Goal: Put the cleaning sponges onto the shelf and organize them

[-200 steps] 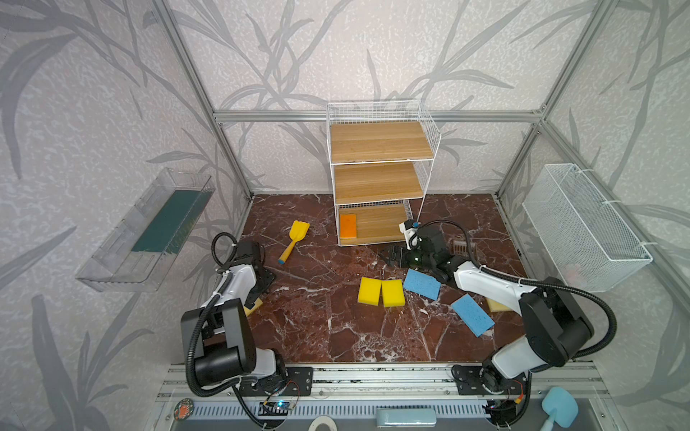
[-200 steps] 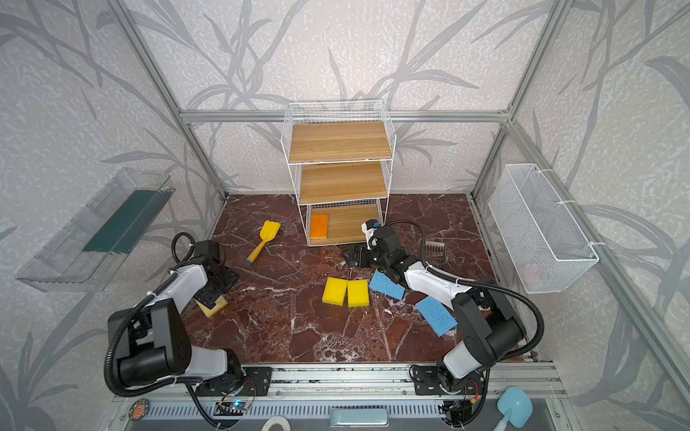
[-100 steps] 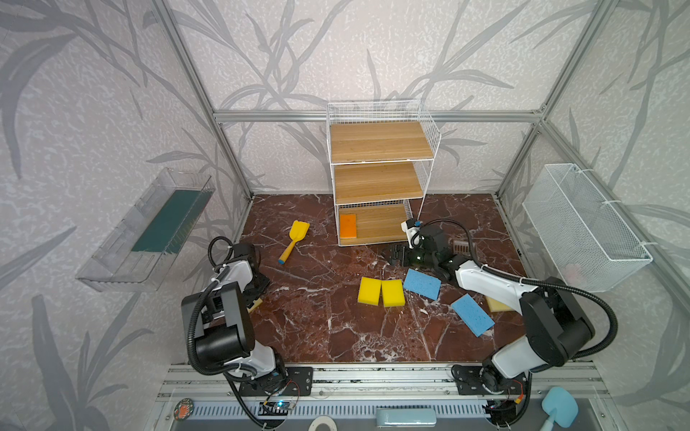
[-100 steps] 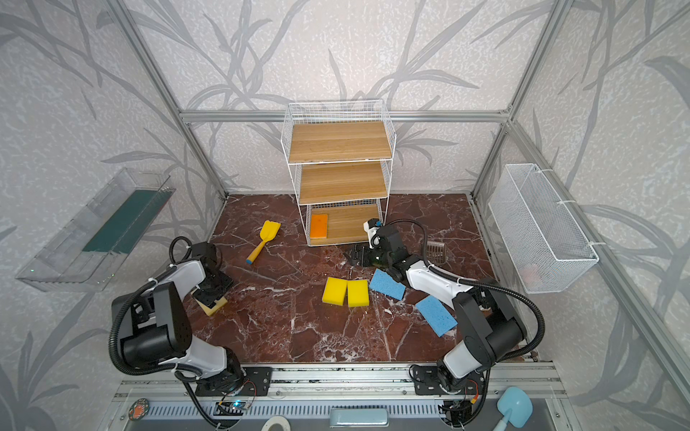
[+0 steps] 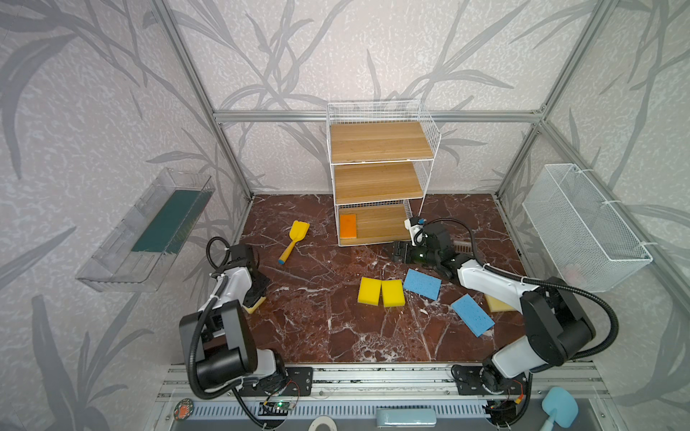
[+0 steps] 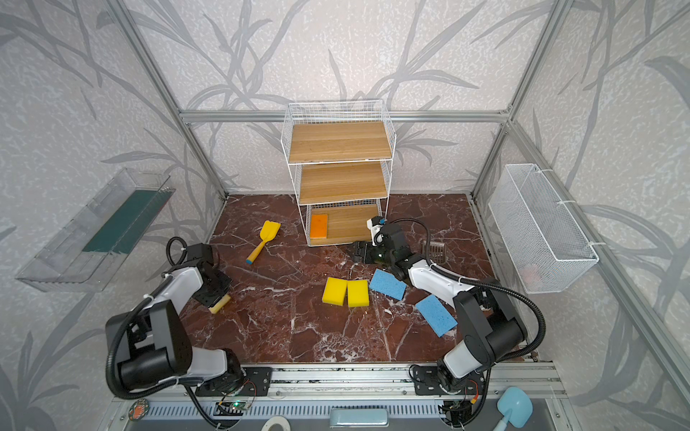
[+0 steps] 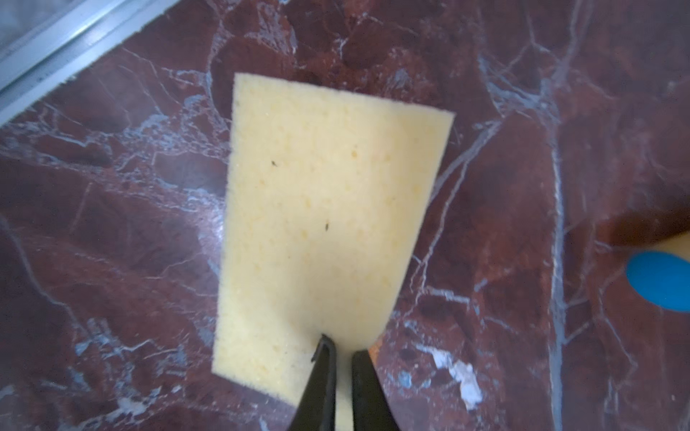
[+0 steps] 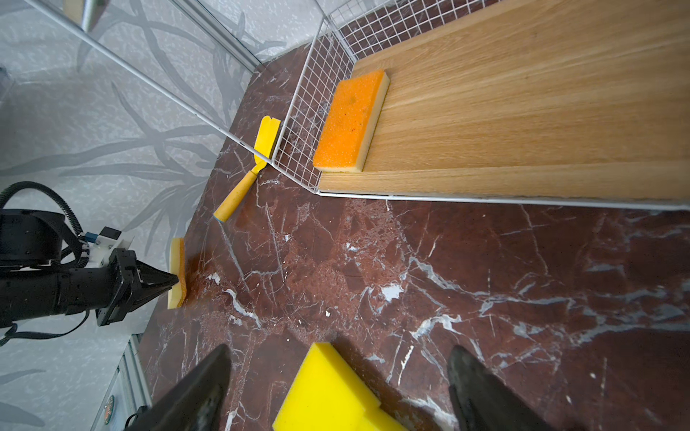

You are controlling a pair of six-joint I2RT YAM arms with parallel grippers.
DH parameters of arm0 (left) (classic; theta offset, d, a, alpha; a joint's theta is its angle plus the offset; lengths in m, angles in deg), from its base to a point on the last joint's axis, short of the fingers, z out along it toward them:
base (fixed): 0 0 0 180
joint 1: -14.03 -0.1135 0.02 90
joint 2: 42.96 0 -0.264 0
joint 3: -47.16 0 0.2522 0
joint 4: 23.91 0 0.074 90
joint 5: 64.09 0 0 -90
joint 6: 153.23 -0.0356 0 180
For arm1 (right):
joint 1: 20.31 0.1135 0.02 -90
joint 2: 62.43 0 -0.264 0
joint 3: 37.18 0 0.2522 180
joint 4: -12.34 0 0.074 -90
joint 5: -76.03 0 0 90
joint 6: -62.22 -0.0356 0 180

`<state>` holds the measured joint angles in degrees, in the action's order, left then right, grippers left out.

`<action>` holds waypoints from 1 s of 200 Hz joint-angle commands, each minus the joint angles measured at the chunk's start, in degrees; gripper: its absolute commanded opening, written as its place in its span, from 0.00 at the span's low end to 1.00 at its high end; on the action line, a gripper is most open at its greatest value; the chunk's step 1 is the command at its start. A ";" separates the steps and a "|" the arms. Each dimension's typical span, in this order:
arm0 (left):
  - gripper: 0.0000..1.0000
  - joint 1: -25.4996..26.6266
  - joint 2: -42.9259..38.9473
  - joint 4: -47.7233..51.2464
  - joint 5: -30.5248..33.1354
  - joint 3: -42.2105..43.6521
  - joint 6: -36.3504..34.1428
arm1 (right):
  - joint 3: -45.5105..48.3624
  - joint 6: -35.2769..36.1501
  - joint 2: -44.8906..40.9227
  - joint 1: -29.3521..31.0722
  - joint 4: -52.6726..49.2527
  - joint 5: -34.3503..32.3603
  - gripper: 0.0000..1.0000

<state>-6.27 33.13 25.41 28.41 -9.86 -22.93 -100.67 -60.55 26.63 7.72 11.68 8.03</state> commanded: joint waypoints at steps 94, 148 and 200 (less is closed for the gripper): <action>0.00 15.99 -21.73 2.56 -18.41 3.44 3.87 | 7.83 -9.74 -3.86 -2.61 10.19 8.57 0.89; 0.00 40.47 -12.18 -13.32 -21.15 -1.66 8.17 | 13.17 -8.47 -8.99 -6.37 7.89 8.32 0.90; 0.00 52.55 7.59 -38.09 -29.13 -9.34 12.14 | 15.67 -5.69 -15.16 -9.65 1.22 7.08 0.90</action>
<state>44.09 35.21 3.20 5.31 -16.09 -14.72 -86.29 -68.27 14.74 -0.37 17.13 15.50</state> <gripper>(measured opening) 0.048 0.902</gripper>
